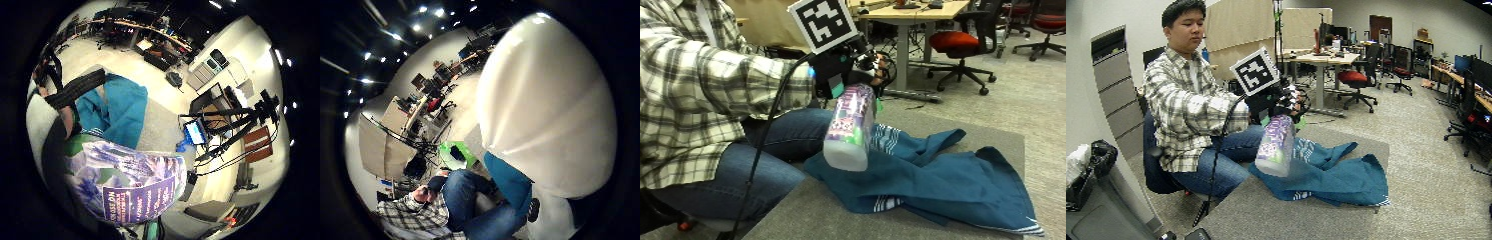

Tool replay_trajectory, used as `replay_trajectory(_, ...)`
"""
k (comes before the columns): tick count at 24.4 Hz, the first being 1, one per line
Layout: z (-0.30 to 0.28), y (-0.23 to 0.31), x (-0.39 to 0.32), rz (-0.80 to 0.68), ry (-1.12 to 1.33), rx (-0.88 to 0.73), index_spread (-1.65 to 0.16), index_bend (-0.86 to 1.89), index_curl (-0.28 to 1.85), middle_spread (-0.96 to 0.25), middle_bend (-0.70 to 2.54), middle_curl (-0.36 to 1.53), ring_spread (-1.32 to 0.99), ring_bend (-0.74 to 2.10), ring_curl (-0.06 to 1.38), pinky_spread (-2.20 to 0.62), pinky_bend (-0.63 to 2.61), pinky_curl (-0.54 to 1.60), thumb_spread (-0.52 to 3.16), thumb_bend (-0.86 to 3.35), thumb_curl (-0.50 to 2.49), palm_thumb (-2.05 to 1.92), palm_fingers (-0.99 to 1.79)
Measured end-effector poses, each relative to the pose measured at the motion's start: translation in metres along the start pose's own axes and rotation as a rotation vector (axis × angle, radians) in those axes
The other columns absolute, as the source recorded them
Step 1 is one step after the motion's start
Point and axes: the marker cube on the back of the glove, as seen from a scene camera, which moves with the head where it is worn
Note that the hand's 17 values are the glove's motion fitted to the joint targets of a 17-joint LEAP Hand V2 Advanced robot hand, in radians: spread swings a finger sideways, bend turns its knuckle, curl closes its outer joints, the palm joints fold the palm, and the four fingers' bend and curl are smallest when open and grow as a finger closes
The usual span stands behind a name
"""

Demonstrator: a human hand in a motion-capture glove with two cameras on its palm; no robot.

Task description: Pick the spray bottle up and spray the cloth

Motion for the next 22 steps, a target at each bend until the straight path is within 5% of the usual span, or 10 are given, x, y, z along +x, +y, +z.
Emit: replay_trajectory(22, 0.076, 0.019, -0.051, -0.308, 0.421, -0.264, -0.29, 0.25, 0.67, -0.17, 0.59, 0.54, -0.24, 0.6, 0.5, -0.18, 0.44, 0.41, 0.16, -0.03, 0.81, 1.01, 1.3)
